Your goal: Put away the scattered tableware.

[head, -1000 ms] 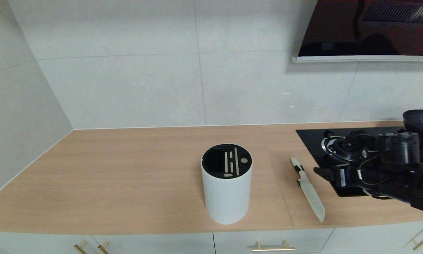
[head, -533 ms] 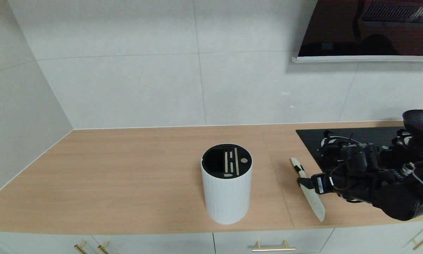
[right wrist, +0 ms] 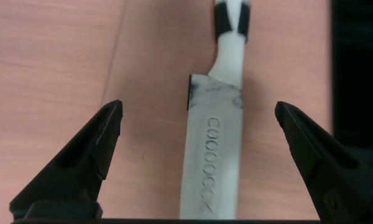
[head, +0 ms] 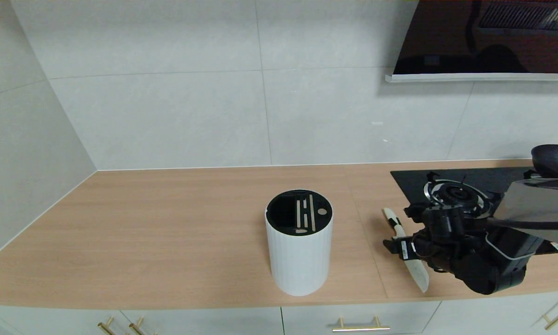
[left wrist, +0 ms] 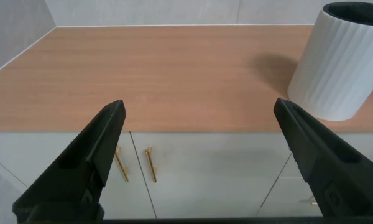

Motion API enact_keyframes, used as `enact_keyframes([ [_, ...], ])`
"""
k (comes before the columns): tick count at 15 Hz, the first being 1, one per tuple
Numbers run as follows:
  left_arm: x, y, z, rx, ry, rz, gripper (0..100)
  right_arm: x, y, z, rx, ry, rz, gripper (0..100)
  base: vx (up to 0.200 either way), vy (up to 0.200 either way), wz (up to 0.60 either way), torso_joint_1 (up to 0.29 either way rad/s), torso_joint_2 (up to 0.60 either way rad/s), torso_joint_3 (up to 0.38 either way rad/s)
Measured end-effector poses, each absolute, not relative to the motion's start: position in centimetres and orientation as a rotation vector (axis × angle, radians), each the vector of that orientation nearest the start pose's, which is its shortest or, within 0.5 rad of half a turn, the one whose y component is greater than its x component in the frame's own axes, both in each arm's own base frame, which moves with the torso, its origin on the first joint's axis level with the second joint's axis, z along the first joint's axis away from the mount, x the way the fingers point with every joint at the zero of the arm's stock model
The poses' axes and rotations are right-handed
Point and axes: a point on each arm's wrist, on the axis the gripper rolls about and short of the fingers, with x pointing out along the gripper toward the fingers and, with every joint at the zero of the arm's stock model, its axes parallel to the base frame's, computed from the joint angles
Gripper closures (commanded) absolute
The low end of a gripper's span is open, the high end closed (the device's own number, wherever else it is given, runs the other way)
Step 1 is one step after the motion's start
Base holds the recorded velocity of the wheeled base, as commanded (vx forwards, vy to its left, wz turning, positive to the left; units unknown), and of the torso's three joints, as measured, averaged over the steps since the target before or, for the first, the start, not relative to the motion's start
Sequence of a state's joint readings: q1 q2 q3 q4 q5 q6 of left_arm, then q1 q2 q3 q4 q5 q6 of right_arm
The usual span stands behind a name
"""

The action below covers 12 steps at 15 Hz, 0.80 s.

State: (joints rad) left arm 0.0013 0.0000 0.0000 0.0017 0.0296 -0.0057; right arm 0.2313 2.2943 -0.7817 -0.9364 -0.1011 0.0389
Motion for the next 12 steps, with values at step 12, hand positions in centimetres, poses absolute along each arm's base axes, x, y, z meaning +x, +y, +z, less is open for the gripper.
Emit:
enact_keyframes([
  [12, -2.3, 0.1, 7.5, -0.006, 0.001, 0.032, 0, 37.3, 8.1, -2.4, -0.065, 0.59, 0.064, 0, 0.0, 0.0, 0.0, 0.0, 0.0, 0.0],
])
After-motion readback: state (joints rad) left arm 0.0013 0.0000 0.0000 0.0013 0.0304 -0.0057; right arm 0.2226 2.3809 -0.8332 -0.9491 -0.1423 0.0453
